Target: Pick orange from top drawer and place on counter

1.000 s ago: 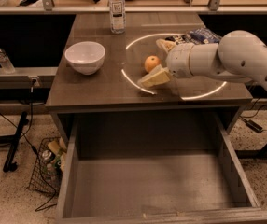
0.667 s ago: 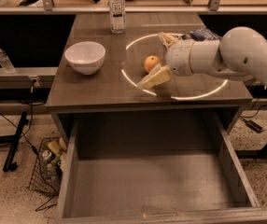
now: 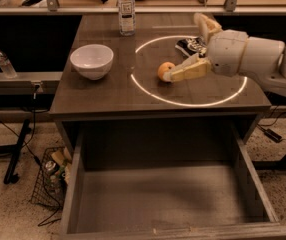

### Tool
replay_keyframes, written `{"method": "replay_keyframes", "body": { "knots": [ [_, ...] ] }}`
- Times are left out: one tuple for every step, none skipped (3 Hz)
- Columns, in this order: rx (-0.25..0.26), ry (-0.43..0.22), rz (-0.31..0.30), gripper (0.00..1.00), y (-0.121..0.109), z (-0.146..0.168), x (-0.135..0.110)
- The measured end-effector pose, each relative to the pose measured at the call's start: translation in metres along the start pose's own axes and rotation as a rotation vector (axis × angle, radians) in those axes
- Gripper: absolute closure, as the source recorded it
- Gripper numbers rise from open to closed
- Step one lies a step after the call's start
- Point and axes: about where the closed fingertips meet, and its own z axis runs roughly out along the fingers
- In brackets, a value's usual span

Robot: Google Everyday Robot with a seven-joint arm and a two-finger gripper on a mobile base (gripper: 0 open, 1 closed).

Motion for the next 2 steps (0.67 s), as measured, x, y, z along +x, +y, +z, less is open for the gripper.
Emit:
{"method": "replay_keyframes", "body": {
  "knots": [
    [0.092,-0.142,-0.022,0.0,0.0,-0.042,-0.052],
    [0.145,-0.207,-0.093,0.0,0.004,-0.07,-0.092]
  ]
}}
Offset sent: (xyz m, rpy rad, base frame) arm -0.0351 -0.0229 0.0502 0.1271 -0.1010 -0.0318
